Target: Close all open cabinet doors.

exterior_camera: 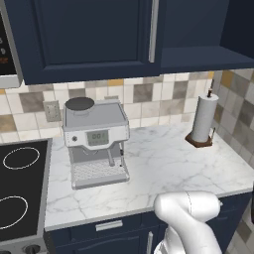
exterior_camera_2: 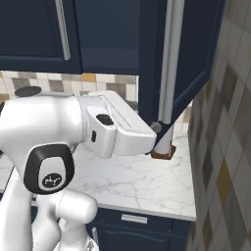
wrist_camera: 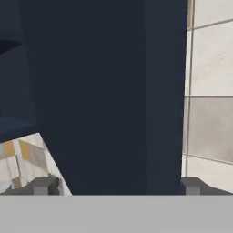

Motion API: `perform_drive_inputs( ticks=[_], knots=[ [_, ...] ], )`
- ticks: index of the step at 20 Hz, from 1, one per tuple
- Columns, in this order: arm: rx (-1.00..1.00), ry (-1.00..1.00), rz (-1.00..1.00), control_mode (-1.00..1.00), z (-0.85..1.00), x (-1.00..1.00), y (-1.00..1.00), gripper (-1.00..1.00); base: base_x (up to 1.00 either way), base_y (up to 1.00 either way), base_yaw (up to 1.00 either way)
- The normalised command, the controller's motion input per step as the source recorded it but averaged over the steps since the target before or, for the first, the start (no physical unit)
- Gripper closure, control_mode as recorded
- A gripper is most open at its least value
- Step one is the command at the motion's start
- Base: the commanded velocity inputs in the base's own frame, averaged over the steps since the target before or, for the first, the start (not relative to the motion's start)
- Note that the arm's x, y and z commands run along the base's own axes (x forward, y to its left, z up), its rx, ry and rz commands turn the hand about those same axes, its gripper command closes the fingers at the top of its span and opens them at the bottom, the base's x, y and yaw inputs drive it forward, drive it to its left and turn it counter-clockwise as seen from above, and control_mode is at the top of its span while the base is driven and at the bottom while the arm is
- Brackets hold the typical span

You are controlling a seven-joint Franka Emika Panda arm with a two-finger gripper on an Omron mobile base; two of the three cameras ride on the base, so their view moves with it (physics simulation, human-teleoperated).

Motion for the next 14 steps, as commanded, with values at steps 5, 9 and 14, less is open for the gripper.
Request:
perform_drive_inputs(
  ticks=[5, 9, 14],
  knots=[
    [0.14, -0.03, 0.28, -1.00, 0.00, 0.50, 0.35, -1.00, 0.00, 0.00, 0.00],
    [0.11, -0.05, 0.26, -1.00, 0.00, 0.53, 0.39, -1.00, 0.00, 0.00, 0.00],
    [0.08, -0.07, 0.24, -1.00, 0.00, 0.52, 0.45, -1.00, 0.00, 0.00, 0.00]
  ],
)
